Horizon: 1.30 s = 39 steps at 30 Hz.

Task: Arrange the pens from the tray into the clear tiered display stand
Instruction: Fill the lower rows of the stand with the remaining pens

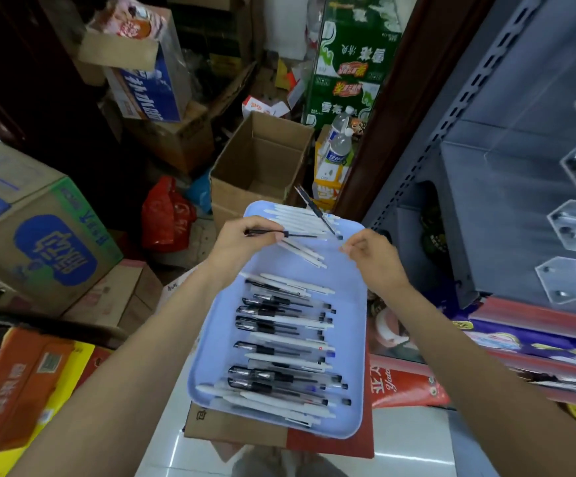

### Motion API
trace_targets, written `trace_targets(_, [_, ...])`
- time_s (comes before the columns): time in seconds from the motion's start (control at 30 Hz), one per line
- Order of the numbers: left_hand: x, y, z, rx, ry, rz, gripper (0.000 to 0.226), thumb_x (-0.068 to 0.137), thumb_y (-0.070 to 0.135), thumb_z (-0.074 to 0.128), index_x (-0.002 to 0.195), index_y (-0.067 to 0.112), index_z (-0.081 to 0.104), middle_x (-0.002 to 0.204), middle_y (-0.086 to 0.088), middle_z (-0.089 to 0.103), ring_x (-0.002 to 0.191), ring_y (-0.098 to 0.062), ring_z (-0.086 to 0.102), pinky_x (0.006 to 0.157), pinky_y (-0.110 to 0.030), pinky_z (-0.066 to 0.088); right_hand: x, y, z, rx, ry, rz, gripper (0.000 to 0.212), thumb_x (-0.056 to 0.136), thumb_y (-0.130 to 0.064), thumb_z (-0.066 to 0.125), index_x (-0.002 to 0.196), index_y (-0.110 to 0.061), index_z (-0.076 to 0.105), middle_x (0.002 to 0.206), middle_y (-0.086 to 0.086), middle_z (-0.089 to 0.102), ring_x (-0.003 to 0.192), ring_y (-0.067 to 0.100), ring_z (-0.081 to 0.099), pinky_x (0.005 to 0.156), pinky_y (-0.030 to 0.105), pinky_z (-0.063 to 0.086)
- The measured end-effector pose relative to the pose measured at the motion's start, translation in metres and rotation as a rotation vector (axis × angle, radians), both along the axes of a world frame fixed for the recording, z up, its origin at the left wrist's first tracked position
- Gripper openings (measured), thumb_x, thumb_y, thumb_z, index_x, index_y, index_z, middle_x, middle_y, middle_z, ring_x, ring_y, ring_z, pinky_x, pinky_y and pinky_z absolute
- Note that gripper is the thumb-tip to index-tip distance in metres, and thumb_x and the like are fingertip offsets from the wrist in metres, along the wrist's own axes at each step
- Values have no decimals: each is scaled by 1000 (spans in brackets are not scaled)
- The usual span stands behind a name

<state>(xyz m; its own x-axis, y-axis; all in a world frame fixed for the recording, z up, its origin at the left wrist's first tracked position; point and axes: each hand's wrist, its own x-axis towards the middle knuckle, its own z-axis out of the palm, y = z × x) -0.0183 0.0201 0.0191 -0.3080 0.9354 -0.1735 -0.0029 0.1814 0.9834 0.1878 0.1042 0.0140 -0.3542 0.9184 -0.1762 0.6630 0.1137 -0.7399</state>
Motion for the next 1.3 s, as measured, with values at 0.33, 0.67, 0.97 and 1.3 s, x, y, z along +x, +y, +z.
trace_targets(0.33, [52, 11, 65, -13, -222, 21, 13, 81, 7, 69, 90, 14, 68, 71, 3, 59, 61, -8, 50, 61, -18, 41, 43, -29, 61, -51, 329, 20, 18, 94, -7, 50, 79, -18, 51, 88, -4, 69, 78, 3, 61, 71, 17, 46])
trace_targets(0.67, [150, 16, 107, 55, -486, 117, 9, 91, 22, 57, 84, 16, 60, 71, 3, 51, 61, -5, 48, 62, -17, 41, 139, -23, 120, 97, 527, -12, 19, 91, 3, 51, 96, -15, 56, 74, -4, 66, 68, -5, 60, 53, 5, 40])
trace_targets(0.97, [265, 34, 148, 249, -221, 116, 27, 101, 22, 35, 93, 9, 58, 78, -1, 61, 52, -5, 49, 56, -18, 42, 235, -17, 149, 136, 472, 74, 15, 93, -7, 53, 100, -15, 63, 82, -10, 69, 74, 8, 60, 64, 13, 46])
trace_targets(1.3, [361, 52, 171, 371, 137, 0, 26, 97, 17, 46, 72, 16, 50, 75, -6, 62, 55, -7, 45, 54, -18, 38, 294, -9, 158, 111, 415, 203, 9, 89, -12, 61, 83, -19, 57, 86, 4, 69, 78, 14, 65, 67, 26, 51])
